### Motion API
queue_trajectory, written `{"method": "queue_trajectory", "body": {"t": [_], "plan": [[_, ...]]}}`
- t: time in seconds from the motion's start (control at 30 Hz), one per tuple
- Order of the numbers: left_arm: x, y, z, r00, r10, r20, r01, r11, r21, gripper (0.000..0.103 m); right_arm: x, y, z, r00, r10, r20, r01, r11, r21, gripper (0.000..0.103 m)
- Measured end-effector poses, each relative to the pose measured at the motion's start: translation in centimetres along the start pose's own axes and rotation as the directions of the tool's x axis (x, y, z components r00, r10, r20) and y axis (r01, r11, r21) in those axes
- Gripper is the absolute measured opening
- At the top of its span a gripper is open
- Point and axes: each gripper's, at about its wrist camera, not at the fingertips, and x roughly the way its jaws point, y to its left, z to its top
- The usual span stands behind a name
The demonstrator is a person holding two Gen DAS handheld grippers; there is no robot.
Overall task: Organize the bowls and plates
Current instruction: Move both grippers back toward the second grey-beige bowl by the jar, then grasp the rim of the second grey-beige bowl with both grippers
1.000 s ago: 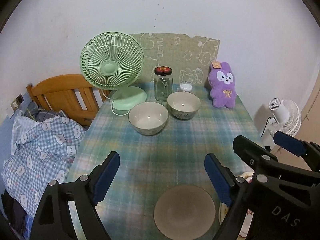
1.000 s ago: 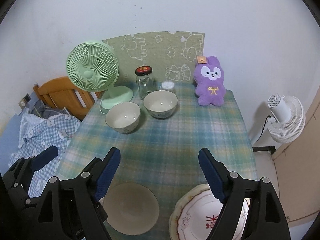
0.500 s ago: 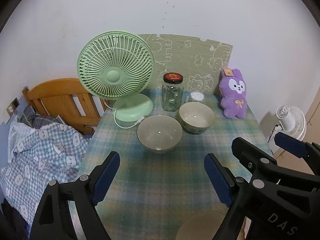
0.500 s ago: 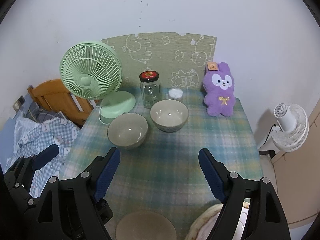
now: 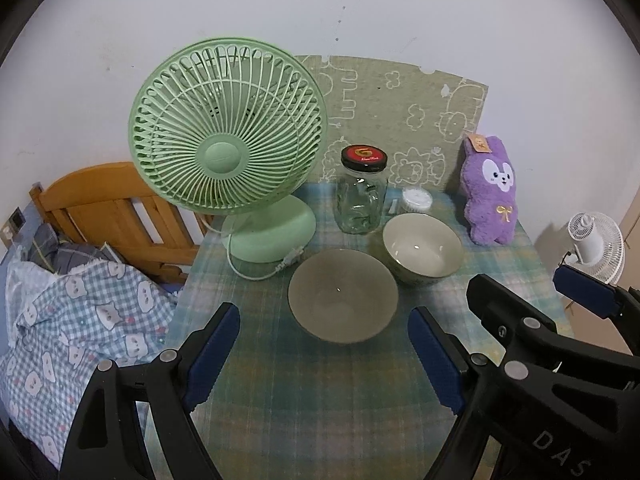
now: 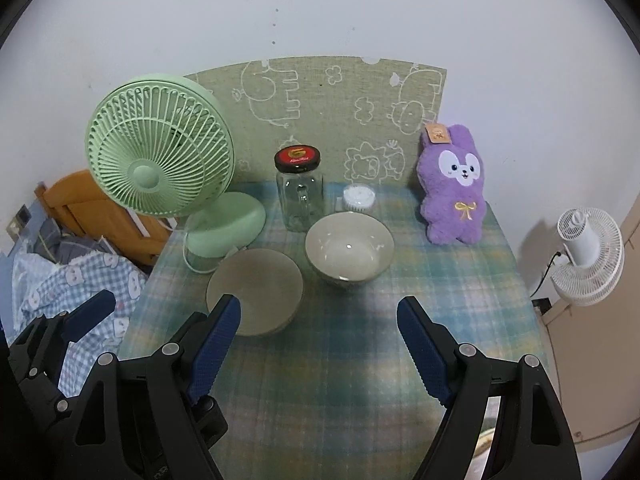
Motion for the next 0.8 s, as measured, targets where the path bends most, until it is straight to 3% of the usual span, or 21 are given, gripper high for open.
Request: {"method": "queue_trajectory", "body": {"t": [0.37, 0.53, 0.8], "plan": [[5.1, 1.7, 0.9, 1.000, 0.002, -0.015, -0.002, 1.000, 0.022, 0.087, 5.5, 1.3, 0.7, 1.000, 0.007, -0.012, -0.007, 1.000, 0.021, 0.083], [7.3, 2.1, 0.9, 0.999, 0.037, -0.007, -0.037, 0.999, 0.027, 0.084, 8.0, 1.7, 0.4, 1.000, -0.005, 0.003, 0.005, 0.999, 0.054, 0.083], [11.0, 3.1, 0.5, 0.999, 0.028, -0.041, -0.028, 0.999, 0.016, 0.084, 12.0, 2.7, 0.4, 0.999, -0.012, -0.037, 0.013, 0.999, 0.032, 0.083]]}}
